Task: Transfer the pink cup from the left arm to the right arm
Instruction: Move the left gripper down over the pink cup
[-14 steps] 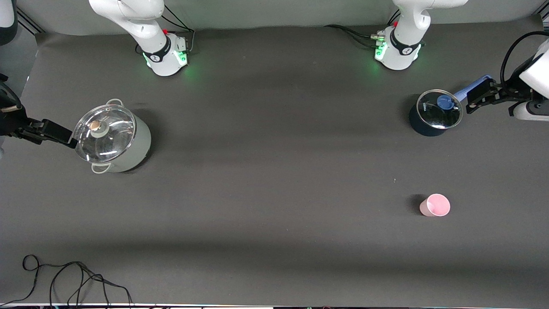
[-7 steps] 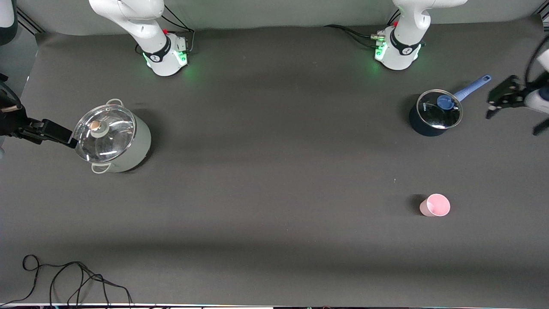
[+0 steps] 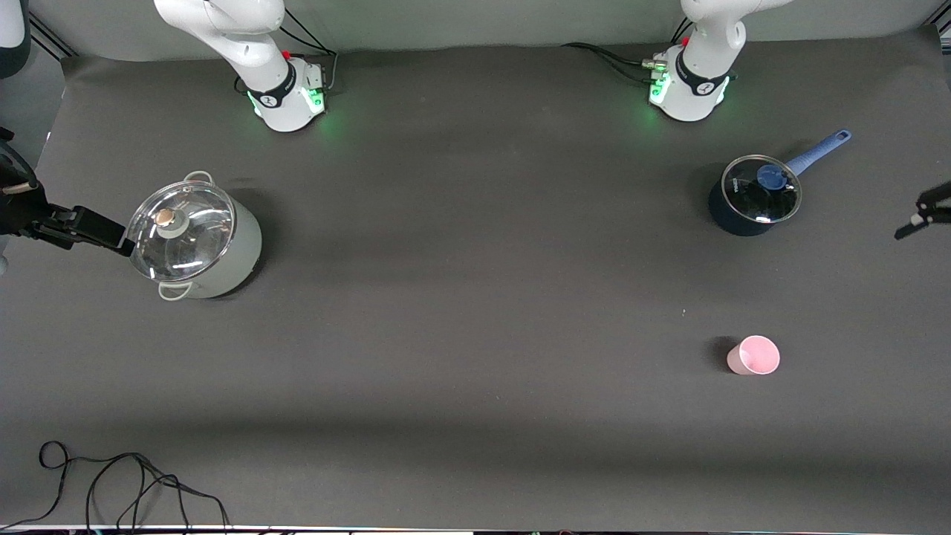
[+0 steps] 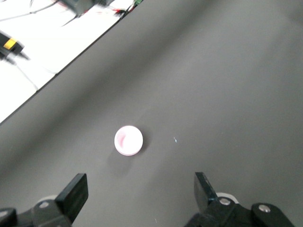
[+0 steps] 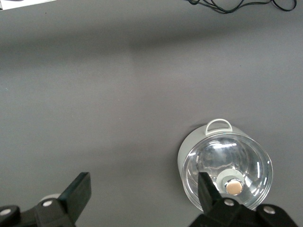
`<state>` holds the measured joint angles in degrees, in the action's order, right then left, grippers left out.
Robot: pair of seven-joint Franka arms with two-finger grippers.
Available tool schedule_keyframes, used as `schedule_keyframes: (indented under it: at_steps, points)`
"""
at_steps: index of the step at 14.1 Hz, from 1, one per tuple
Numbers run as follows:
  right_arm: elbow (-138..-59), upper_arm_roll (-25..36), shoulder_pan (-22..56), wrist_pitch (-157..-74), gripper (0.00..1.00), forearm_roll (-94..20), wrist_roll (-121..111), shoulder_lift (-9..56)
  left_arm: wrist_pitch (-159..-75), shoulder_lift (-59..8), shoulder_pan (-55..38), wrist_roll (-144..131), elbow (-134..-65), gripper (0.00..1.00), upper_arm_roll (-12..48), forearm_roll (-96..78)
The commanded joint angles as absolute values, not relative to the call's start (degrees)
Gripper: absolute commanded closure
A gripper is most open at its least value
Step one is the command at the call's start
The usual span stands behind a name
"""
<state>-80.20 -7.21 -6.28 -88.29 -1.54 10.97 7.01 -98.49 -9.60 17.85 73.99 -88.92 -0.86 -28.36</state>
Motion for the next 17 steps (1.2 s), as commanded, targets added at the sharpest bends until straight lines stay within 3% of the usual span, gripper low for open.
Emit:
schedule_keyframes:
  at_steps: [1, 8, 17]
  points:
    - [-79.4, -6.9, -5.8, -87.5, 0.00, -0.4, 10.7, 7.3, -98.7, -17.5, 22.8, 89.5, -88.2, 0.00, -0.3, -37.7]
    - [-79.5, -6.9, -6.1, -87.3, 0.00, -0.4, 10.2, 7.2, -98.4, -37.9, 29.1, 126.2, -88.3, 0.00, -0.2, -60.4]
    - [-79.5, -6.9, -6.2, -87.2, 0.00, -0.5, 10.1, 7.2, -101.2, -49.0, 29.0, 138.1, -90.2, 0.00, 0.2, -69.8]
